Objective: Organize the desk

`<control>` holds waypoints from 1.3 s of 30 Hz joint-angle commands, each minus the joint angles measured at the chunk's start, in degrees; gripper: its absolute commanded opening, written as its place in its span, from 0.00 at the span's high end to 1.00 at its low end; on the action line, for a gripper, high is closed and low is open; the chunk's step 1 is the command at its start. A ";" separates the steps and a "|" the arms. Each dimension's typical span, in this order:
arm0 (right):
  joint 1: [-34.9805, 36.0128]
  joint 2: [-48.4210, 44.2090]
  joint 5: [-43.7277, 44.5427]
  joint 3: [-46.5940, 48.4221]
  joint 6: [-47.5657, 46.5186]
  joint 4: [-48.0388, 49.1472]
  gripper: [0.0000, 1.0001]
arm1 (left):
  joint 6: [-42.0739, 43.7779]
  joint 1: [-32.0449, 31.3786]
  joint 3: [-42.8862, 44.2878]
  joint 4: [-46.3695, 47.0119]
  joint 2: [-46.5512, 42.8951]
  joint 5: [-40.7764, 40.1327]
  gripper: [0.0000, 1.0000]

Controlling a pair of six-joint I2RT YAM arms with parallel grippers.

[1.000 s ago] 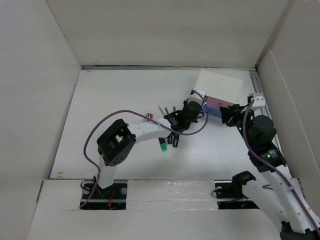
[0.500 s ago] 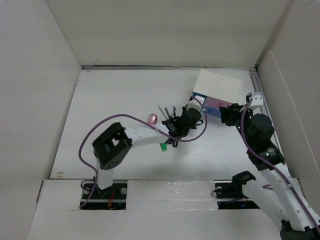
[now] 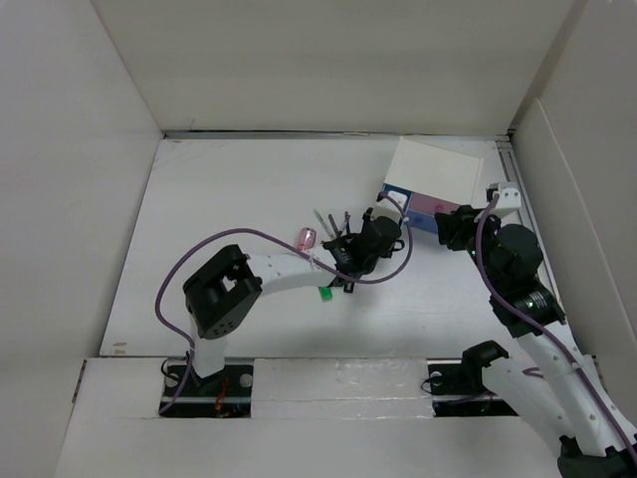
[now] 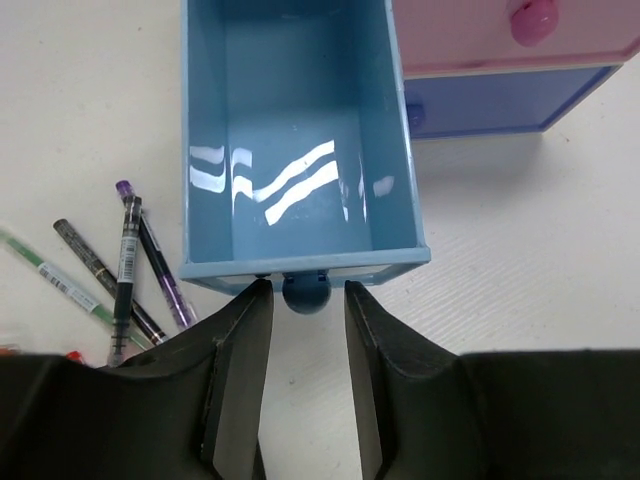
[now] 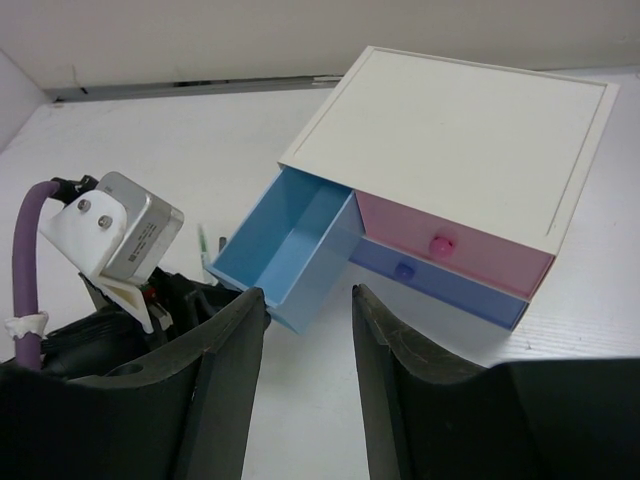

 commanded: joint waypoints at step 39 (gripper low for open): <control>0.56 -1.29 -5.82 -3.41 0.01 6.43 0.58 | -20.85 13.18 -37.95 -12.38 -36.48 -2.64 0.34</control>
